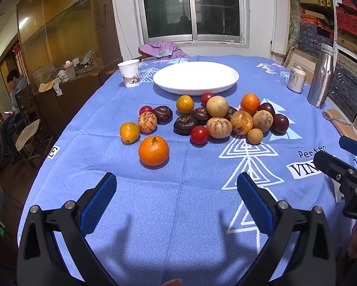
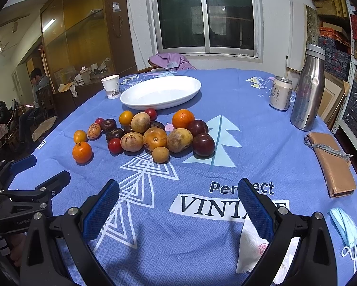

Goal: Organize fruits

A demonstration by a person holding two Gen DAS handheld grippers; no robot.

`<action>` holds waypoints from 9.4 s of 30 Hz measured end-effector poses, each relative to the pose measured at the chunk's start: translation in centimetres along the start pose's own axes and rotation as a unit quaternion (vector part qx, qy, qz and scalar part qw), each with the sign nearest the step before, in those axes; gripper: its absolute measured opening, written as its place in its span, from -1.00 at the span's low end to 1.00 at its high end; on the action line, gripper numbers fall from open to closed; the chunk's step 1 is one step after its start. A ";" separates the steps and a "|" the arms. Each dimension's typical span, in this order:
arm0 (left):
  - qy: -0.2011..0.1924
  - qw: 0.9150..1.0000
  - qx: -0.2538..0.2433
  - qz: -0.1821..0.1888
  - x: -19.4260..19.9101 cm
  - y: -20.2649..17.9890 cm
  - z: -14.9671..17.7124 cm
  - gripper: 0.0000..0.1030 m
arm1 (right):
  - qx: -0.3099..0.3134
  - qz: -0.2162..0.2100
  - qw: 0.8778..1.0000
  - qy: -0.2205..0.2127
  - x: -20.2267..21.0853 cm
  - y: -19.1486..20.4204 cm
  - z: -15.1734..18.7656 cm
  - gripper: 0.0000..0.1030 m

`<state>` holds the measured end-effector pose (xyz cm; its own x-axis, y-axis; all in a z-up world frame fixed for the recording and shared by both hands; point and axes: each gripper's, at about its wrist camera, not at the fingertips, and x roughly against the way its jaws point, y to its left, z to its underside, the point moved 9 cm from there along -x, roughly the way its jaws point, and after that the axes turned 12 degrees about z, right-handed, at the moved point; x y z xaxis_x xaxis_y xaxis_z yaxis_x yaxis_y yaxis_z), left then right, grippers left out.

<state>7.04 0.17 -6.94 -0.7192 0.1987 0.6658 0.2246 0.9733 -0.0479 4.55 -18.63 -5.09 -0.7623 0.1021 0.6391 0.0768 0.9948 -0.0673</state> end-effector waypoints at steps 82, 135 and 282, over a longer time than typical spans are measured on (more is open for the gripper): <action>0.107 0.994 0.016 0.013 -8.4 7.1 -1.2 0.92 | 0.022 -0.045 0.994 0.100 -7.7 -1.8 0.8 0.93; 0.028 0.993 0.067 0.091 -15.6 6.5 -20.3 -0.14 | 0.033 -0.099 0.992 0.074 -16.9 4.9 -15.9 -0.28; 0.069 0.990 0.082 0.088 -29.0 8.6 -21.7 -0.28 | 0.057 -0.085 0.990 0.096 -24.6 7.4 -16.6 -0.07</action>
<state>44.10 0.32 -10.51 -0.5786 0.3611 0.7313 0.2207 0.9325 -0.2858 34.59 -13.74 -8.58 -0.6217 -0.0567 0.7812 -0.1224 0.9922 -0.0254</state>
